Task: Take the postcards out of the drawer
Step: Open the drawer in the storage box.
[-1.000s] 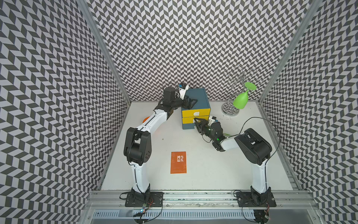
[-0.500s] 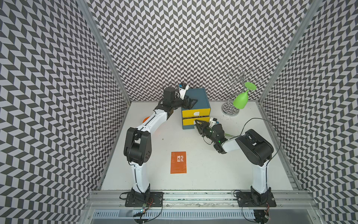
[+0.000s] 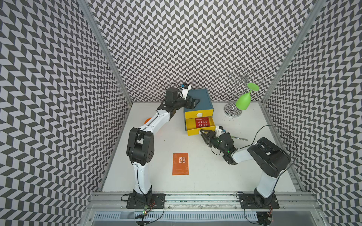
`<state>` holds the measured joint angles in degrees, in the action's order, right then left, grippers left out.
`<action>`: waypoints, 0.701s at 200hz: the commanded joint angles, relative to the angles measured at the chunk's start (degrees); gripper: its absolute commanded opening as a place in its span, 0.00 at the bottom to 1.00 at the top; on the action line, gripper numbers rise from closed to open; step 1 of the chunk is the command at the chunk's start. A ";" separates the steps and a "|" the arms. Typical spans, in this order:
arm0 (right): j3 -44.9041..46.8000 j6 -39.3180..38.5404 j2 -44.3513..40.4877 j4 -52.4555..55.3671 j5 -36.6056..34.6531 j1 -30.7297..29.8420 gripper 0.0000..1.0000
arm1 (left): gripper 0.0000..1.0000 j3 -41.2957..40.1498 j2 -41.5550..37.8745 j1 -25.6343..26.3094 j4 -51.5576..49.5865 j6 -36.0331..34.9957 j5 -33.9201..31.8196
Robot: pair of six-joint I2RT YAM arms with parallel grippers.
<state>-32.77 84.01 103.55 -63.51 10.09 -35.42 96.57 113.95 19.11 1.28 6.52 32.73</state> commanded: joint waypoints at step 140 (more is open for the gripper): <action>8.52 -0.78 -7.10 1.25 2.66 -4.80 0.29 | 0.86 1.77 2.70 0.25 -3.12 -0.14 0.75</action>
<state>-25.10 84.05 96.82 -62.70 11.14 -38.74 97.65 114.98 19.11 1.72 6.26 32.73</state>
